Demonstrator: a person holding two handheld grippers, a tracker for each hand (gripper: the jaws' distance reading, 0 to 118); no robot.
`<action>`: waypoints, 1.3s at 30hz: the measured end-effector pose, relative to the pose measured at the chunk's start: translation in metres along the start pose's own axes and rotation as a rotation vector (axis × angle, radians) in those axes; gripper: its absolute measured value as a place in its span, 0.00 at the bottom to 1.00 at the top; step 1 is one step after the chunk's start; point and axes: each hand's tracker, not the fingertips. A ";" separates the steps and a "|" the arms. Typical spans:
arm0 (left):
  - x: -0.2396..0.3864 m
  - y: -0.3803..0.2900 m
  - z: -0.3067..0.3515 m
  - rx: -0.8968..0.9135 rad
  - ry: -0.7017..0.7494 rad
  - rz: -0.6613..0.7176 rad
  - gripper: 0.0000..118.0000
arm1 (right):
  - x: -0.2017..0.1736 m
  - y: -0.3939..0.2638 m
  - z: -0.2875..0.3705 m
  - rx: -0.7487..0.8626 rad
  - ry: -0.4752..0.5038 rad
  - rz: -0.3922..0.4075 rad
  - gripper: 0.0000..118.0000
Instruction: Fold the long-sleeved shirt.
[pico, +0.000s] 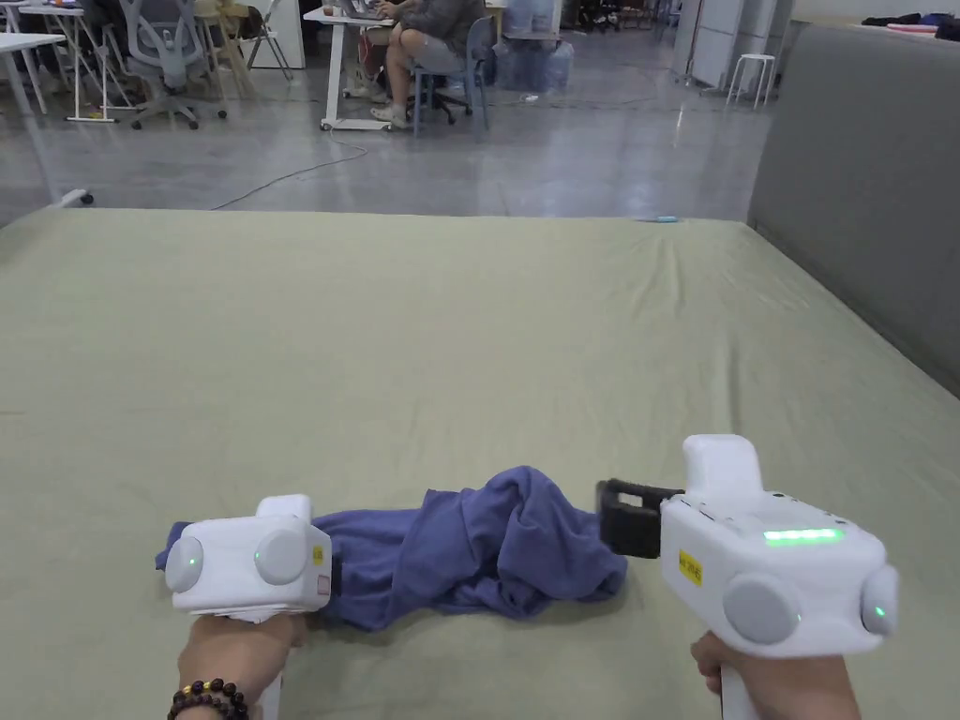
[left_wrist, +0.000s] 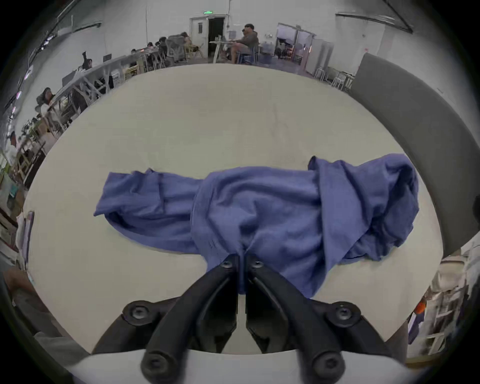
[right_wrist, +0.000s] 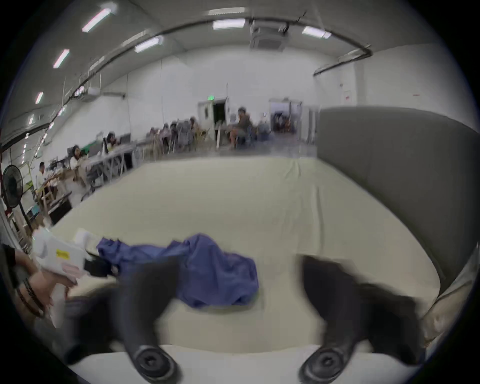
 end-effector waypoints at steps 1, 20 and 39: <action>0.000 0.001 0.004 0.011 -0.003 -0.004 0.00 | 0.000 -0.002 -0.019 -0.043 0.015 -0.003 0.99; -0.023 0.037 0.056 0.158 -0.114 0.029 0.00 | 0.023 0.006 -0.115 -0.223 0.128 -0.019 0.02; -0.035 0.258 0.285 0.654 -0.125 0.021 0.00 | 0.002 0.312 0.036 0.319 0.128 0.104 0.02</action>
